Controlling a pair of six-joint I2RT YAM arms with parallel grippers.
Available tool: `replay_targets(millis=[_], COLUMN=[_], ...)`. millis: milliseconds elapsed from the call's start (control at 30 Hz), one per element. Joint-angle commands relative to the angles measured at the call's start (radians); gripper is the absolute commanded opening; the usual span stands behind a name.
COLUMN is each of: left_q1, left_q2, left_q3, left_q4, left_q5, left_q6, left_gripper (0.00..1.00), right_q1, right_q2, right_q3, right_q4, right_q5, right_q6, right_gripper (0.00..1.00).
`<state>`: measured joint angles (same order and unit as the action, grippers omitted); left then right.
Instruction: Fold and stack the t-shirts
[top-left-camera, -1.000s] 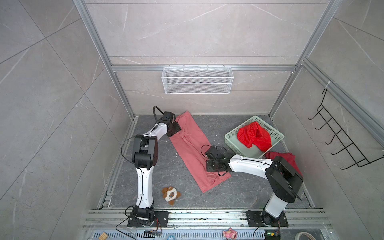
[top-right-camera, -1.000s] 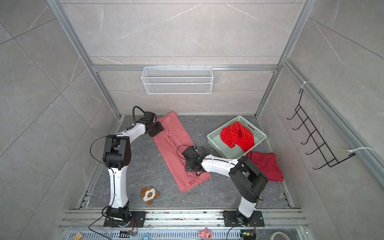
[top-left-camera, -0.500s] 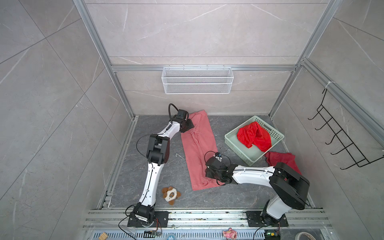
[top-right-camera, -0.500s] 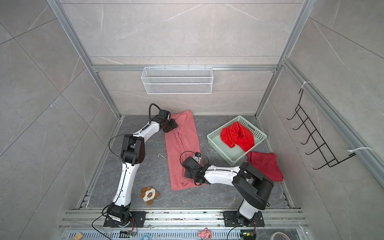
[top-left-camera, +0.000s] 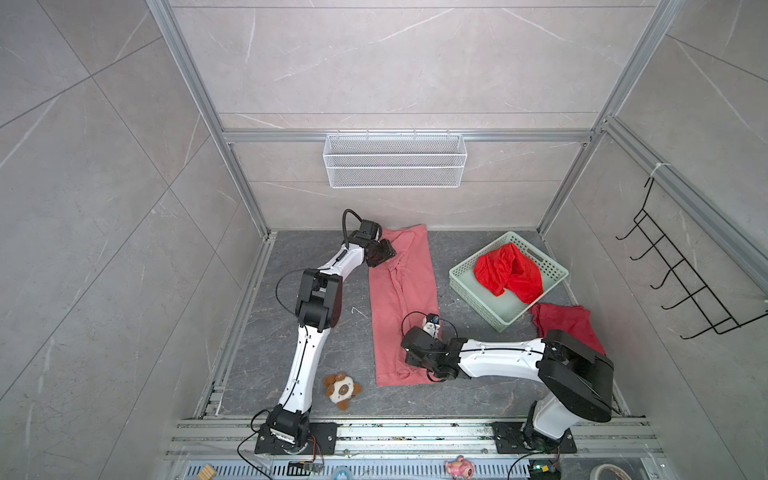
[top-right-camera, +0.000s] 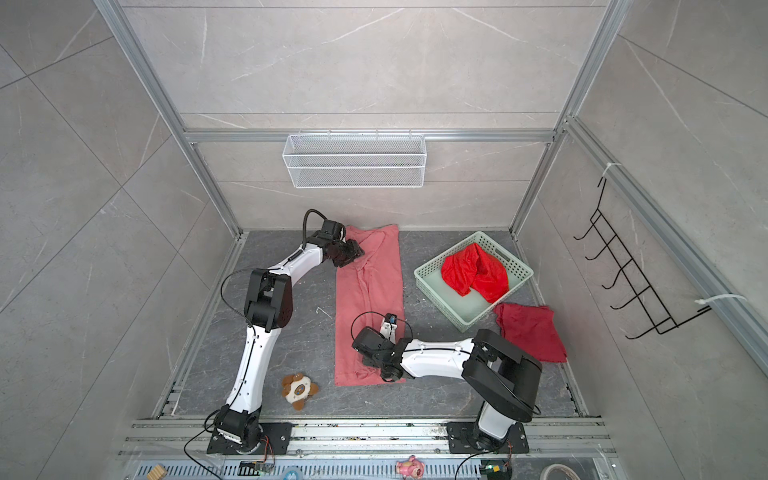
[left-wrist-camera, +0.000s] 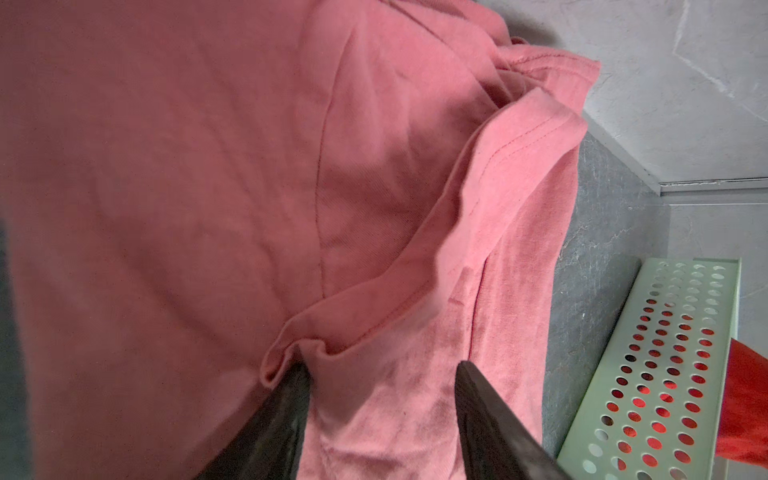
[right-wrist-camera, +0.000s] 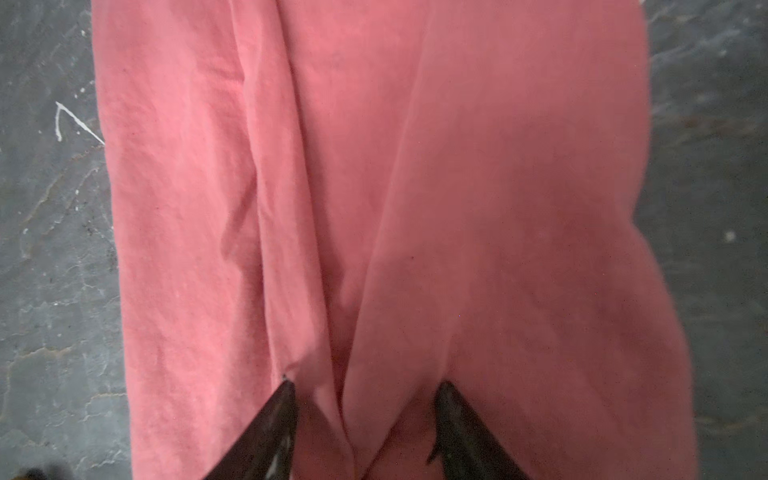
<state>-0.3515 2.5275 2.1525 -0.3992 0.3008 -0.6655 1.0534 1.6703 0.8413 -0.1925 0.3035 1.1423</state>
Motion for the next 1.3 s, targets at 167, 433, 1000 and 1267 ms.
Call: replay_targets(millis=[167,433,1000,1267], left_q1=[-0.015,-0.028,-0.406,-0.626], left_q2=[-0.269,-0.579,-1.301,-1.378], left_q3=[-0.160,-0.438,-1.147,-1.387], left_q4=[0.101,0.041,-0.315,-0.296], left_q5=[0.036,0.050,-0.296,-0.335], left_q6=[0.138,0.133,-0.194,-0.428], left_gripper=[0.58,0.60,0.60,0.59], right_q1=[0.020,0.017,-0.153,-0.152], right_q2=[-0.101,-0.266,-0.494,-0.622], right_q3=[0.083,0.161,-0.081,-0.319], right_q4=[-0.363,-0.348,-0.217,-0.163], right_q5=[0.080,0.185,-0.140,-0.234], right_q6=[-0.147,-0.347,-0.377,-0.176], right_gripper=[0.60,0.69,0.73,0.74])
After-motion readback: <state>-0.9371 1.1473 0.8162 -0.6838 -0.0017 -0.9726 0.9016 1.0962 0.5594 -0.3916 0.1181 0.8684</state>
